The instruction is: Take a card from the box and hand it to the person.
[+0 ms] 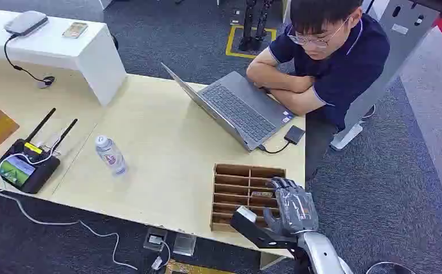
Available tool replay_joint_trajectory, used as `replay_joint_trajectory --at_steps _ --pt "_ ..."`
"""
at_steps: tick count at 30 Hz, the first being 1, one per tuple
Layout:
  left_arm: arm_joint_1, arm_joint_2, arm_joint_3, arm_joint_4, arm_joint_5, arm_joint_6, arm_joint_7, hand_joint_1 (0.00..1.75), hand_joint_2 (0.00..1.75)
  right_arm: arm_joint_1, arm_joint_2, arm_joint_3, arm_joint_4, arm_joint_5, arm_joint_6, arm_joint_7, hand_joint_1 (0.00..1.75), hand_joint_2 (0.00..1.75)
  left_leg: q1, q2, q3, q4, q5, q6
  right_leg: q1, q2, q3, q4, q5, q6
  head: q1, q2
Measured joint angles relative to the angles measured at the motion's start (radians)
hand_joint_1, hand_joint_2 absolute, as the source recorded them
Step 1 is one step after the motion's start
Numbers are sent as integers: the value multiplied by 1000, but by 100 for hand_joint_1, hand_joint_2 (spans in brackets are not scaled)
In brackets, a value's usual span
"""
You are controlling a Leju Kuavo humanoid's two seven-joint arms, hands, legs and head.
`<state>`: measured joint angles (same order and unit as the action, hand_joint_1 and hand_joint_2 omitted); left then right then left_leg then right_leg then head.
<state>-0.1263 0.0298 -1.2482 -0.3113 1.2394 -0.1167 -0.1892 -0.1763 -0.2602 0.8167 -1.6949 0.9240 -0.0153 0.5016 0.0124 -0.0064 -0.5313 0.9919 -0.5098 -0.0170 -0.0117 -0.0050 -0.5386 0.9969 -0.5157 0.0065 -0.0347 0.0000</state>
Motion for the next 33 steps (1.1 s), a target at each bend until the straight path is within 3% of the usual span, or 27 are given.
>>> replay_joint_trajectory --at_steps 3,4,10,11,12,33 --pt "0 0 0 0 0 0 0 0 0 0 0 3 10 -9 0 -3 72 175 0 0 0 0 0 0 0 0 0 0 0 0 0 0" --pt "0 0 0 0 0 0 0 0 0 0 1 4 14 -11 0 -5 86 175 0 0 0 0 0 0 0 0 0 0 0 0 0 0" --pt "0 0 0 0 0 0 2 0 0 -1 8 11 40 -22 0 -20 91 175 0 0 0 0 0 0 0 0 0 0 0 0 0 0" --pt "0 0 0 0 0 0 2 0 0 -2 10 12 44 -24 0 -21 99 175 0 0 0 0 0 0 0 0 0 0 0 0 0 0" --pt "0 0 0 0 0 0 2 0 0 -1 11 14 48 -24 0 -21 134 175 0 0 0 0 0 0 0 0 0 0 0 0 0 0" --pt "0 0 0 -1 5 2 13 0 0 -27 17 26 76 -29 -12 -23 152 175 0 0 0 0 0 0 0 0 0 0 0 0 0 0"
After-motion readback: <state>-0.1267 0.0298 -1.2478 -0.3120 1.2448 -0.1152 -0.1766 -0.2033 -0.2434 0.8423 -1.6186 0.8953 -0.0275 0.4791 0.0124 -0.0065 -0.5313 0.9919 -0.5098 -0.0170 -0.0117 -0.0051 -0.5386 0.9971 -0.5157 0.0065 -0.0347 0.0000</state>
